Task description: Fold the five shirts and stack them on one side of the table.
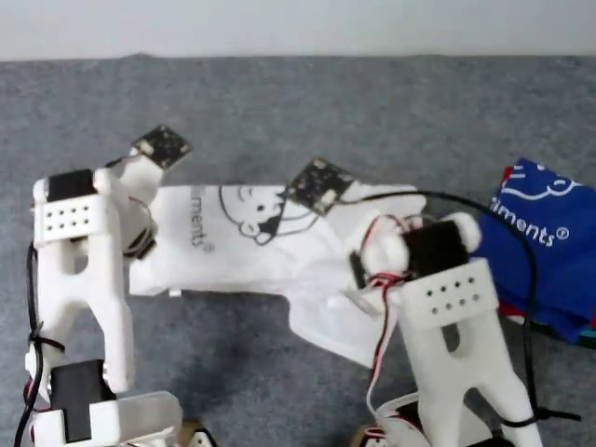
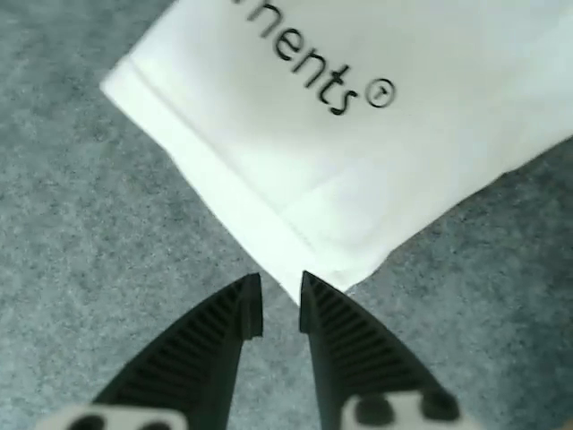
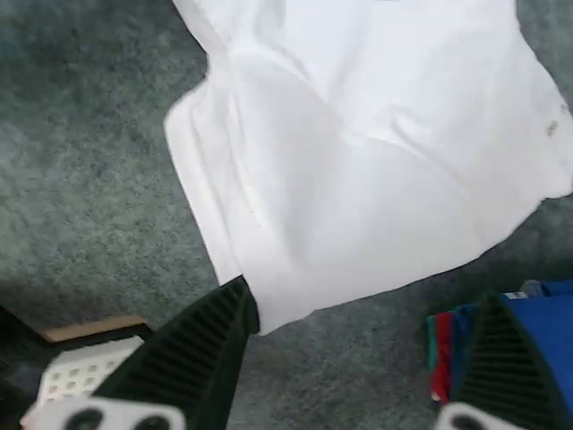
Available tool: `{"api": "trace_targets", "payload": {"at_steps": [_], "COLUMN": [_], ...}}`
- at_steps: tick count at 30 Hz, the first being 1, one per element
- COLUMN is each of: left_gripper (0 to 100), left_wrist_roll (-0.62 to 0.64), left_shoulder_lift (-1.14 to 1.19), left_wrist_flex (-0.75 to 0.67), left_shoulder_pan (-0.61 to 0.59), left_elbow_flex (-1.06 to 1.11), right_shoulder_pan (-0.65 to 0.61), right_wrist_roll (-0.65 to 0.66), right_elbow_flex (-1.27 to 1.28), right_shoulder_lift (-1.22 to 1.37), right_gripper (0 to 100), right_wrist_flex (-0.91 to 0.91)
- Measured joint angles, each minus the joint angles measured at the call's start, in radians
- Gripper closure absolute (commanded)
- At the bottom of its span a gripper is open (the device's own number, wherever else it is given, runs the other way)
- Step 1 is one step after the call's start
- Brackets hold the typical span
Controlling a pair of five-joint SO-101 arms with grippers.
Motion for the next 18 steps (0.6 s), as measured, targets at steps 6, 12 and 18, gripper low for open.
{"api": "trace_targets", "payload": {"at_steps": [6, 12, 18], "left_gripper": [92, 92, 92], "left_wrist_roll": [0.003, 0.003, 0.003], "left_shoulder_lift": [0.0, 0.0, 0.0], "left_wrist_flex": [-0.009, -0.009, -0.009], "left_shoulder_pan": [0.026, 0.026, 0.026], "left_elbow_flex": [0.066, 0.068, 0.068], "right_shoulder_pan": [-0.009, -0.012, 0.017], "right_wrist_roll": [-0.259, -0.295, -0.298], "right_elbow_flex": [0.0, 0.002, -0.044], "right_shoulder_lift": [0.161, 0.146, 0.02], "right_gripper": [56.3, 56.3, 56.3], "right_wrist_flex": [0.0, 0.0, 0.0]}}
